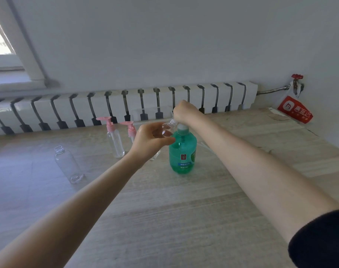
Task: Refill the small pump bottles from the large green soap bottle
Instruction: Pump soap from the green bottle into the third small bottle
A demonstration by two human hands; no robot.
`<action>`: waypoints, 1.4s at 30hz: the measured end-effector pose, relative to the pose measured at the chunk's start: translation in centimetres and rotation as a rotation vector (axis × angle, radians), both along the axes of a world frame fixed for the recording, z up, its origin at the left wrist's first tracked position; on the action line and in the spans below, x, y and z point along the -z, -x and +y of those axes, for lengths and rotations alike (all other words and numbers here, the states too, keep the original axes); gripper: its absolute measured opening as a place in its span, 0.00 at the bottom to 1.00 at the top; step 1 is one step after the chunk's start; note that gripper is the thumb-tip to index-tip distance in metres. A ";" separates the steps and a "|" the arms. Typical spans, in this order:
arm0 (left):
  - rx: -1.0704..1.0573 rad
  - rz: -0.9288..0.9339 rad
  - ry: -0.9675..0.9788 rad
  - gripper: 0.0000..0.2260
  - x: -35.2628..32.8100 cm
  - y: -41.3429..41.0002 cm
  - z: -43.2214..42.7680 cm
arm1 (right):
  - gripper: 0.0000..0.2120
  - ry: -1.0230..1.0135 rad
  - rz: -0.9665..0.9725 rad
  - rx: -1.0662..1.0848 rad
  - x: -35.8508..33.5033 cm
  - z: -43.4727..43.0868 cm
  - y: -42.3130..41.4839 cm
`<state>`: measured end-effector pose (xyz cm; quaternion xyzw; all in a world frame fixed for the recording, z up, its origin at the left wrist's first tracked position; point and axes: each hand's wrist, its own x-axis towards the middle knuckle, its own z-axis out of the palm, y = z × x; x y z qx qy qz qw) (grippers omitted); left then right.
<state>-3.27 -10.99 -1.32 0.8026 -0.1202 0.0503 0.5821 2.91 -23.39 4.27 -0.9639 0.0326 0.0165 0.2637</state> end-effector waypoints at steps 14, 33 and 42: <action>0.017 -0.002 -0.013 0.16 -0.7 0.0 -0.1 | 0.15 0.037 0.002 -0.023 -0.7 -0.6 0.1; 0.020 -0.019 -0.019 0.16 -0.6 -0.5 0.2 | 0.04 0.031 0.031 0.005 0.0 0.2 -1.2; 0.036 -0.018 -0.003 0.15 0.3 -0.4 0.1 | 0.11 -0.012 0.002 0.018 0.6 -0.1 -0.8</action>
